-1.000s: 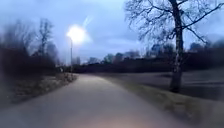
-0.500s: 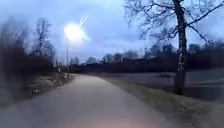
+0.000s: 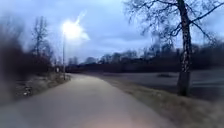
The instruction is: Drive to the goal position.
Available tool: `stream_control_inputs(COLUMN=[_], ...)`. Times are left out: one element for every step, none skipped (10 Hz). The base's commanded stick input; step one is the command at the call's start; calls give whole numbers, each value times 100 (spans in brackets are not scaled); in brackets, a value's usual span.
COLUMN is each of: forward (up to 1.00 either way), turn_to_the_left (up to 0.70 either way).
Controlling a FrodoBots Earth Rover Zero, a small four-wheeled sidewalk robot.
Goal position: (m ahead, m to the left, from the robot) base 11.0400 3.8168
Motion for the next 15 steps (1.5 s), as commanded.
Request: stream_control_inputs(forward=[100, 100, 100, 100, 100, 100, 100, 100, 100, 100, 100, 100, 100, 100, 100], turn_to_the_left=[0, 19, 40, 40, 40, 40, 39, 34, 29, 0, 0, 0, 0, 0, 0])
